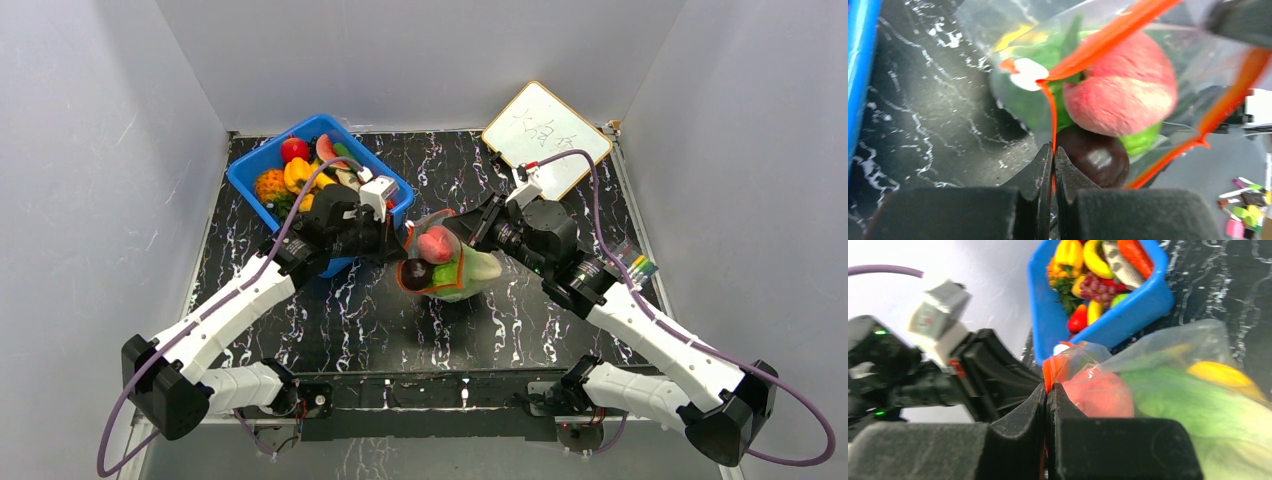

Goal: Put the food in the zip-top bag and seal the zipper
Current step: Adjust the zipper food storage bag at the center of the board, then pick up the fake vegetable from the bin, then place the fake vegetable in the zipper food storage bag.

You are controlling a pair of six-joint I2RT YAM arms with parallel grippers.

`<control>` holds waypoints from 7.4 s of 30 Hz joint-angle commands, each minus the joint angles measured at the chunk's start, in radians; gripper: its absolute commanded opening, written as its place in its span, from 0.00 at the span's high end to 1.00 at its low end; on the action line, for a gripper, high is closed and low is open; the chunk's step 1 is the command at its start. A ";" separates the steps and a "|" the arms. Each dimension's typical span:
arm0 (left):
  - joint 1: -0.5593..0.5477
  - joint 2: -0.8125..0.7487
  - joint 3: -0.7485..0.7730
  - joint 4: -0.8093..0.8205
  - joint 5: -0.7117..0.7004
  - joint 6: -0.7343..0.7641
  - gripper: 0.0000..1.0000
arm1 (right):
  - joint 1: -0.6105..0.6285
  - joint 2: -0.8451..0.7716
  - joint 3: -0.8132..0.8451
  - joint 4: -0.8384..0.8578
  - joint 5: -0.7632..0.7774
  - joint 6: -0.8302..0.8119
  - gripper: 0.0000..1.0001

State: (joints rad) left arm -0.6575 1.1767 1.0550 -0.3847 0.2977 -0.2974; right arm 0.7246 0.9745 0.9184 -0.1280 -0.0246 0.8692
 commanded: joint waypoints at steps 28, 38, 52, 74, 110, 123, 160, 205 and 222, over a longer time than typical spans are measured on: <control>0.002 0.094 0.243 0.223 0.198 -0.410 1.00 | 0.002 -0.084 -0.013 -0.081 0.172 -0.145 1.00; 0.004 0.143 0.297 0.023 -0.008 -0.275 1.00 | 0.002 -0.077 0.059 -0.187 0.097 -0.211 1.00; 0.006 0.166 0.284 0.047 0.009 -0.311 1.00 | 0.002 -0.160 0.029 -0.151 0.179 -0.229 1.00; 0.082 0.147 0.410 -0.208 -0.414 -0.040 0.14 | 0.001 -0.199 -0.042 -0.073 0.104 -0.135 1.00; 0.713 0.638 0.551 0.031 -0.315 0.068 0.09 | 0.002 -0.146 0.007 -0.100 0.080 -0.157 1.00; 0.744 0.706 0.514 0.084 -0.181 0.032 0.11 | 0.002 -0.161 -0.010 -0.092 0.075 -0.150 1.00; 0.744 0.451 0.353 0.032 0.032 -0.007 0.59 | 0.002 -0.191 -0.023 -0.099 0.140 -0.092 1.00; 0.136 -0.035 -0.073 0.301 0.474 -0.379 0.69 | 0.008 0.085 0.073 0.130 0.060 0.037 1.00; 0.063 0.134 0.019 0.124 0.252 -0.315 0.71 | 0.090 0.104 0.106 0.067 -0.112 -0.130 1.00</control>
State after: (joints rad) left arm -0.5926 1.2839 1.0134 -0.2138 0.6312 -0.6292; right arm 0.7914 1.1007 0.9543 -0.1356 -0.0357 0.7841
